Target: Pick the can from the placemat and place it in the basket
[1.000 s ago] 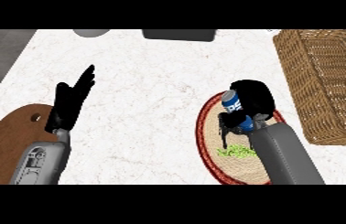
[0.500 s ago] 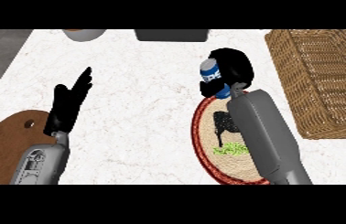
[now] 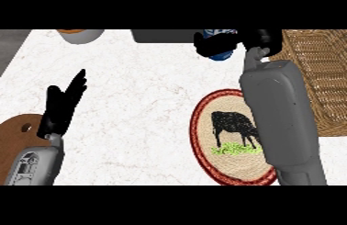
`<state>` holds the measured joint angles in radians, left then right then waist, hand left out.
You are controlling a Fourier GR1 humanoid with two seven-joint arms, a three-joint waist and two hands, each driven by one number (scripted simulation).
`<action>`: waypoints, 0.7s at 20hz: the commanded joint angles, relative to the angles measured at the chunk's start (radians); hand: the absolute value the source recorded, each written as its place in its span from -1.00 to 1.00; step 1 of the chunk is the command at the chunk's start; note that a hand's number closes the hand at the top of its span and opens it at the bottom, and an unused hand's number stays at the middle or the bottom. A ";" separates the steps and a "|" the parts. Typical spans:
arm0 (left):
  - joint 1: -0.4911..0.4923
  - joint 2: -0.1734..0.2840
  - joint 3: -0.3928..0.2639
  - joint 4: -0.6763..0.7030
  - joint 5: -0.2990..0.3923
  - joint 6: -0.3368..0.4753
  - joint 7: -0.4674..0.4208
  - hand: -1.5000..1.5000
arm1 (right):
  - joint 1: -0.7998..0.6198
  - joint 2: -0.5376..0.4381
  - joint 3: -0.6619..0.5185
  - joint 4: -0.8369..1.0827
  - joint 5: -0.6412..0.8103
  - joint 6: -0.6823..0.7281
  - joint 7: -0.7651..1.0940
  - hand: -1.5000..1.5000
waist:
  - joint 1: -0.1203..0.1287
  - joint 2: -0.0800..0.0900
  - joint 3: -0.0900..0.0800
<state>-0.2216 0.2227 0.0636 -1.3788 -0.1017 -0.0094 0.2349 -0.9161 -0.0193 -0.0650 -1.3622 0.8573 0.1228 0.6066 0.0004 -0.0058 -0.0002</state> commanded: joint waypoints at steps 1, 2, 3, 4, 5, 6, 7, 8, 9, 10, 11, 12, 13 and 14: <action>0.048 0.002 -0.007 -0.055 0.005 -0.015 0.013 0.00 | -0.096 -0.030 -0.044 -0.104 -0.017 0.038 0.107 1.00 | 0.002 0.000 0.000; 0.053 -0.030 -0.014 0.001 -0.016 0.015 -0.048 0.00 | -0.148 -0.048 -0.066 -0.060 -0.022 0.039 0.112 1.00 | 0.003 0.004 0.000; 0.010 -0.018 -0.009 -0.001 -0.013 0.007 -0.016 0.00 | -0.165 -0.061 -0.088 -0.067 -0.040 0.053 0.134 1.00 | 0.001 0.004 0.000; 0.031 0.018 0.021 0.007 0.002 -0.015 -0.054 0.00 | -0.197 -0.069 -0.083 -0.124 -0.044 0.113 0.205 1.00 | -0.002 0.001 0.000; 0.022 -0.027 -0.018 -0.006 -0.021 0.011 -0.019 0.00 | -0.236 -0.097 -0.114 -0.087 -0.070 0.122 0.189 1.00 | 0.001 0.003 0.000; -0.009 0.006 0.018 0.044 0.006 -0.021 -0.032 0.00 | -0.281 -0.120 -0.125 -0.066 -0.066 0.138 0.213 1.00 | 0.000 0.004 -0.001; 0.016 -0.021 -0.011 -0.033 -0.021 0.012 -0.003 0.00 | -0.223 -0.097 -0.112 -0.091 -0.057 0.090 0.211 1.00 | 0.003 0.004 0.000; -0.029 -0.026 -0.023 0.012 -0.037 0.014 0.007 0.00 | -0.299 -0.161 -0.167 0.001 -0.081 0.104 0.173 1.00 | 0.004 0.007 0.000; -0.010 -0.022 0.001 0.048 -0.023 0.012 -0.051 0.00 | -0.334 -0.167 -0.148 0.025 -0.051 0.099 0.200 1.00 | 0.005 0.007 -0.001; 0.016 0.017 0.011 -0.018 0.010 -0.044 -0.008 0.00 | -0.370 -0.182 -0.170 0.036 -0.076 0.119 0.216 1.00 | 0.011 0.005 0.000; 0.012 0.011 0.009 -0.037 -0.008 -0.014 0.010 0.00 | -0.395 -0.218 -0.186 0.064 -0.067 0.123 0.222 1.00 | 0.012 0.005 0.000; 0.015 -0.018 0.000 -0.015 -0.011 -0.002 -0.012 0.00 | -0.368 -0.250 -0.202 0.070 -0.080 0.124 0.188 1.00 | 0.007 0.006 0.000; 0.024 -0.029 -0.025 -0.033 -0.030 0.005 -0.001 0.00 | -0.418 -0.258 -0.166 0.111 -0.029 0.118 0.213 1.00 | 0.011 0.006 0.000; 0.042 -0.033 -0.019 0.015 -0.044 0.019 -0.068 0.00 | -0.415 -0.304 -0.180 0.146 -0.043 0.163 0.192 1.00 | 0.009 0.008 -0.001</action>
<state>-0.2035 0.2064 0.0558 -1.3855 -0.1223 -0.0085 0.2131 -1.2681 -0.2332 -0.2264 -1.3028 0.8040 0.2433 0.8003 0.0080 -0.0004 -0.0007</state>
